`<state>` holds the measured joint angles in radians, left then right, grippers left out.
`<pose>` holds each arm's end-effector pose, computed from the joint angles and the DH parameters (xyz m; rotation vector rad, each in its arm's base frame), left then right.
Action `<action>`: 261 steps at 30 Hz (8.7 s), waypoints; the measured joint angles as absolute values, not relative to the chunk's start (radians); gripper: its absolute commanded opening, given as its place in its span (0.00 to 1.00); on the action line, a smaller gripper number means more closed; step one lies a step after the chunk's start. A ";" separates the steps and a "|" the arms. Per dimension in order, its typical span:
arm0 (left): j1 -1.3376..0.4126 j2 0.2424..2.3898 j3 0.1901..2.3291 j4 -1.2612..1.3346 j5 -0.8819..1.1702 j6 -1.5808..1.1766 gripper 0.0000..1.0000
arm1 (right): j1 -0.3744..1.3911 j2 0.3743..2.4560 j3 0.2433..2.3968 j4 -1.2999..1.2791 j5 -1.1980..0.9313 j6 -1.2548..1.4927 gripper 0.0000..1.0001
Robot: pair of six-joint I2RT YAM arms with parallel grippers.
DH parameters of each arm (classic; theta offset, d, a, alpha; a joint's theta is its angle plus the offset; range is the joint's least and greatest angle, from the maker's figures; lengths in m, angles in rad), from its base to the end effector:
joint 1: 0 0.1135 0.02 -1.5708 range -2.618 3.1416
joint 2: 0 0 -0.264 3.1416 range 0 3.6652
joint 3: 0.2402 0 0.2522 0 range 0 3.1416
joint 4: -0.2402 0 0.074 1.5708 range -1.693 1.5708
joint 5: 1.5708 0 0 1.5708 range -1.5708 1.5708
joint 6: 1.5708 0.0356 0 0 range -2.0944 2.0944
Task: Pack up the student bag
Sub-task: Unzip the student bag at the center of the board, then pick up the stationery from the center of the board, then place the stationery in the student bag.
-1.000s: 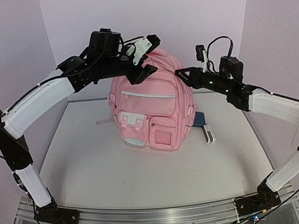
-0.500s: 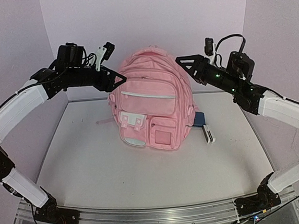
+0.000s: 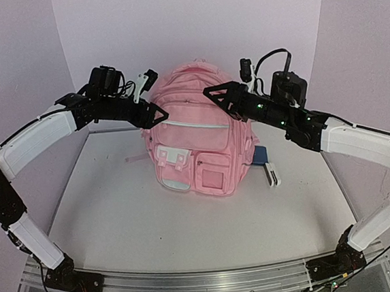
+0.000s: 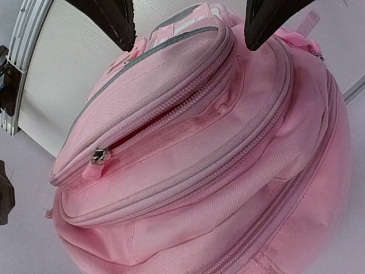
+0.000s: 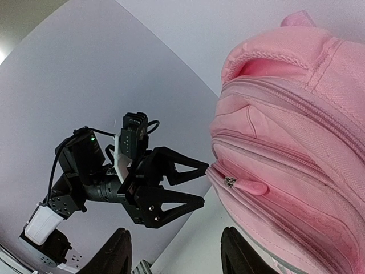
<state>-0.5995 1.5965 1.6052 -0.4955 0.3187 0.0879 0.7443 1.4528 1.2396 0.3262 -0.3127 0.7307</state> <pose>0.2963 -0.2160 0.3891 0.8919 1.8937 -0.6414 0.2487 0.2440 0.3946 -0.2948 1.6063 1.3988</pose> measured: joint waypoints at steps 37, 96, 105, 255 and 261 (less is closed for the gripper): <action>-0.789 1.536 1.391 -0.295 0.434 0.103 0.00 | 0.754 1.480 1.410 -0.126 0.037 0.680 0.52; -0.798 1.544 1.394 -0.305 0.384 0.103 0.00 | 0.788 1.446 1.218 0.114 -0.131 0.899 0.00; -0.807 1.542 1.392 -0.296 0.306 0.083 0.00 | 0.803 1.391 1.166 0.134 -0.007 0.871 0.00; -0.931 1.541 1.537 -0.623 0.322 0.341 0.00 | 0.690 1.433 1.404 -0.321 -0.486 -0.018 0.63; -0.931 1.542 1.539 -0.627 0.337 0.340 0.00 | 0.690 1.421 1.404 -0.344 -0.476 -0.008 0.70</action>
<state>-0.9306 1.5424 1.5390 -0.6265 0.3366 0.3398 0.6899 1.4209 1.4036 -0.3445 -0.4761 -0.0083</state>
